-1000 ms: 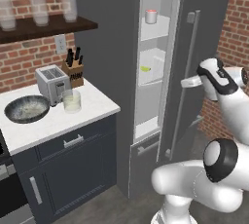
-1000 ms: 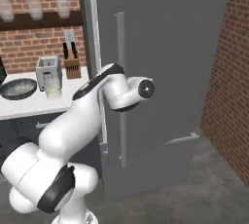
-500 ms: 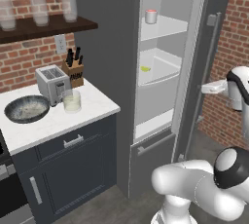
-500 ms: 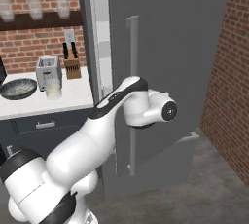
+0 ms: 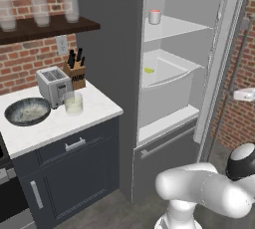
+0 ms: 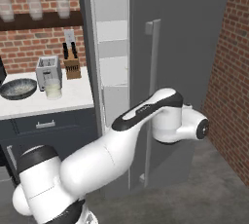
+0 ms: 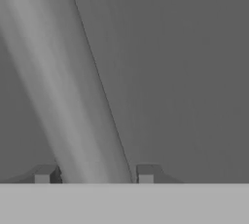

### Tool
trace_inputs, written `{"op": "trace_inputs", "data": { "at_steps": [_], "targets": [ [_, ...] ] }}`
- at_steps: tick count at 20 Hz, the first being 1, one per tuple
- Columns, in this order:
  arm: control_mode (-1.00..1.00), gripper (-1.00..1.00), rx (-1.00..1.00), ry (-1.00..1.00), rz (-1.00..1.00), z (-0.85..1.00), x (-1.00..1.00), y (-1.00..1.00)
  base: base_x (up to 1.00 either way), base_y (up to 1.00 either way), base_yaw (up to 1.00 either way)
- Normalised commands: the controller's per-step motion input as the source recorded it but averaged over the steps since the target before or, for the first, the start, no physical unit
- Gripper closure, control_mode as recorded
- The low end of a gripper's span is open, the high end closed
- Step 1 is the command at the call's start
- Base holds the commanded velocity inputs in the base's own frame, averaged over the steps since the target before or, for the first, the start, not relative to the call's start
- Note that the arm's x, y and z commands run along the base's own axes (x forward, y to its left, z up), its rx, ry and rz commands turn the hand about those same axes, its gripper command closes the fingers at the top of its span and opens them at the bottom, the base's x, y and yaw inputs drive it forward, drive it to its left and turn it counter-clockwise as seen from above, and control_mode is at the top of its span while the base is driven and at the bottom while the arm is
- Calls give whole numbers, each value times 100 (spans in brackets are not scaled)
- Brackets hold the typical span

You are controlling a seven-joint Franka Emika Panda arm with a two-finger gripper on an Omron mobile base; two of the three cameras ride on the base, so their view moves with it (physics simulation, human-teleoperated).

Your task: Grab a lemon wedge from the fridge and one ice cube from the ice bowl, and put them in the glass of lemonade.

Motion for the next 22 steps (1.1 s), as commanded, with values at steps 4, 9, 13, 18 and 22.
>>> {"op": "trace_inputs", "data": {
  "at_steps": [4, 9, 13, 18, 22],
  "targets": [
    [-100, 100, 9, 0, -9, 23, -15, -96, 0, 0, 0],
    [-100, -100, 3, 9, -21, 21, 0, -56, 0, 0, 0],
    [-100, -100, 0, 0, -11, 62, -26, -6, 0, 0, 0],
    [-100, -100, 0, -10, -7, 73, -87, 8, 0, 0, 0],
    [-100, -100, 0, -23, -5, 61, -100, 34, 0, 0, 0]
  ]
}}
